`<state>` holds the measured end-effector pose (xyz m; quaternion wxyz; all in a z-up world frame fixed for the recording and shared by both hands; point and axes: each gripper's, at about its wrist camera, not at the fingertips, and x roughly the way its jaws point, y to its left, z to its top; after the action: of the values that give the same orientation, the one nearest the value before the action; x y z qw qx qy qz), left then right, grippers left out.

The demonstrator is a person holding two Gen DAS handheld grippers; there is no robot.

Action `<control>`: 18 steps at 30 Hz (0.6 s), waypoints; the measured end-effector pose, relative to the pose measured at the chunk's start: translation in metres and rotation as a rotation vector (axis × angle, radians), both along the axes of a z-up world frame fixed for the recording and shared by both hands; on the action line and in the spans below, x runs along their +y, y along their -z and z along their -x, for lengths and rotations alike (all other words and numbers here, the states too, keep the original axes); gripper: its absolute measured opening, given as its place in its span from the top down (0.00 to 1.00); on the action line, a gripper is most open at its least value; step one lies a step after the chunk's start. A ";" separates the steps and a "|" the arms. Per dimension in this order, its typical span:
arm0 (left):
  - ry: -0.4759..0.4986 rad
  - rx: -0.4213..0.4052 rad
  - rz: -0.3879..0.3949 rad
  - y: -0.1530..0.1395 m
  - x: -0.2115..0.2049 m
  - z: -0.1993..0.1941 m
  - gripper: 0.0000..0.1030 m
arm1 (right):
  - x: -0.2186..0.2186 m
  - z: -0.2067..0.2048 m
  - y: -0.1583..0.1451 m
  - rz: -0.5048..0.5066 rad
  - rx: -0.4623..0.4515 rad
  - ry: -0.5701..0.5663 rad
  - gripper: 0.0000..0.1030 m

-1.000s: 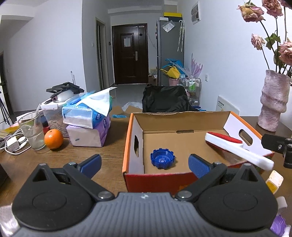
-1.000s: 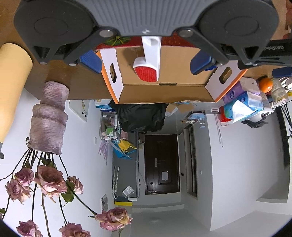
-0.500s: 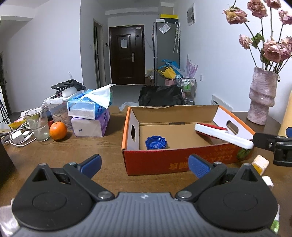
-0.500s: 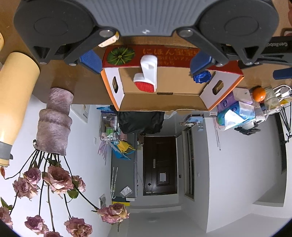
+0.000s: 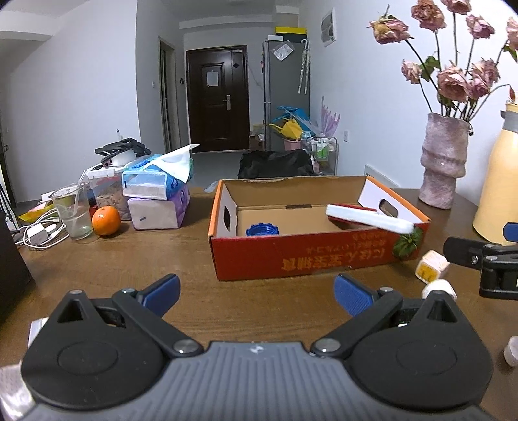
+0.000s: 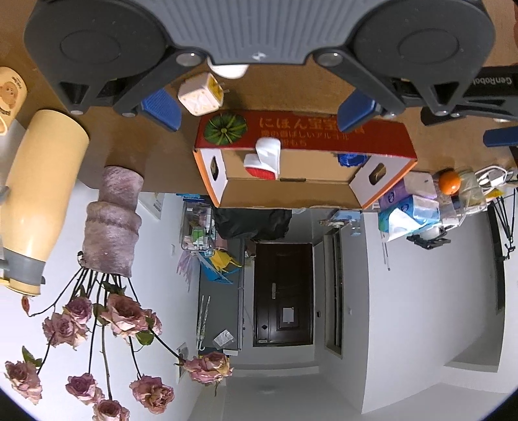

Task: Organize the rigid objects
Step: 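Move the right gripper to the white cap while the left gripper approaches the white spray bottle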

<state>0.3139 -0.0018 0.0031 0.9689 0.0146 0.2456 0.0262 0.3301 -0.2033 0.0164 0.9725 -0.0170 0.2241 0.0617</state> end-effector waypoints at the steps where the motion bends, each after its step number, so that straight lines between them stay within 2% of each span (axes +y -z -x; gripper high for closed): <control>1: 0.003 0.002 -0.002 0.001 -0.001 0.003 0.00 | -0.001 0.004 0.001 0.005 0.002 0.001 0.00; 14: 0.027 0.030 -0.019 0.019 -0.010 0.034 0.00 | -0.029 0.047 0.017 0.039 0.027 0.055 0.00; 18: 0.035 0.033 -0.018 0.024 -0.012 0.043 0.00 | -0.035 0.061 0.024 0.077 0.032 0.086 0.00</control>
<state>0.2709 -0.0139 -0.0210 0.9649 0.0281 0.2608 0.0112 0.2695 -0.2385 -0.0072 0.9691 -0.0437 0.2426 0.0117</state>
